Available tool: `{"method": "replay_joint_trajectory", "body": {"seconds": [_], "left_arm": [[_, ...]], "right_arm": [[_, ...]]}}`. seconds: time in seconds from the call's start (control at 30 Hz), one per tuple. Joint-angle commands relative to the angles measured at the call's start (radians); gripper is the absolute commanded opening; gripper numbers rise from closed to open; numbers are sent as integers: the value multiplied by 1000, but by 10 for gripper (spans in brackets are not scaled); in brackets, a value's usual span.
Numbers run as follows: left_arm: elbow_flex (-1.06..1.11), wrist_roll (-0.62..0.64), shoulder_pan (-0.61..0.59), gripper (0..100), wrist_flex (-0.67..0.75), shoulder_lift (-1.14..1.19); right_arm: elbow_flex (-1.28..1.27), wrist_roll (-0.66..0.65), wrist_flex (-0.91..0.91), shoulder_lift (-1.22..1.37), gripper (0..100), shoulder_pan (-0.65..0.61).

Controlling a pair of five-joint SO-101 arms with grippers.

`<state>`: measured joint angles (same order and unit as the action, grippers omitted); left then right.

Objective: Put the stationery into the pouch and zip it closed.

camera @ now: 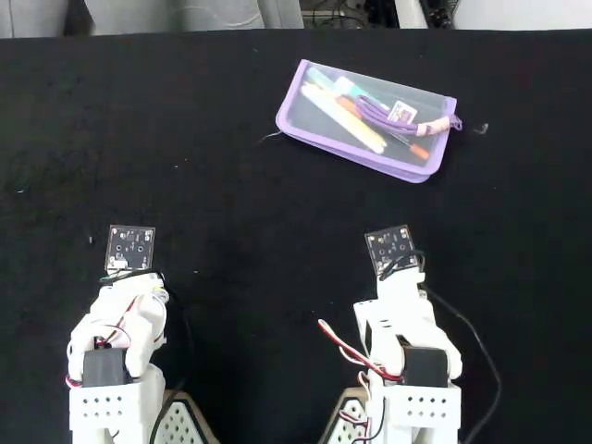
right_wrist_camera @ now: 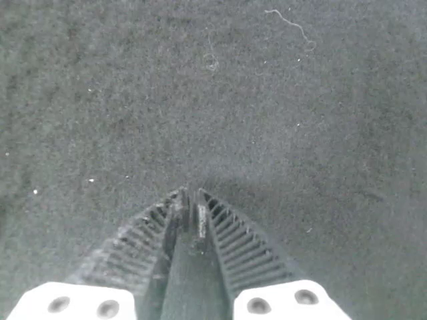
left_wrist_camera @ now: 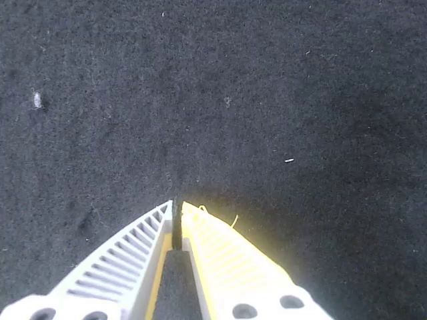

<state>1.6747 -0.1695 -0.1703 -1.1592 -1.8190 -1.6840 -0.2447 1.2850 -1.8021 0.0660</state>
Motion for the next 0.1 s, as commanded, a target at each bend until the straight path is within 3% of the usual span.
{"method": "replay_joint_trajectory", "body": {"seconds": [0.0, 0.07], "left_arm": [[24, 8, -5, 30, -3, 0], [24, 8, -5, 30, -3, 0]], "right_arm": [[-1, -8, 8, -70, 14, -6], [-1, -8, 8, -70, 14, -6]]}}
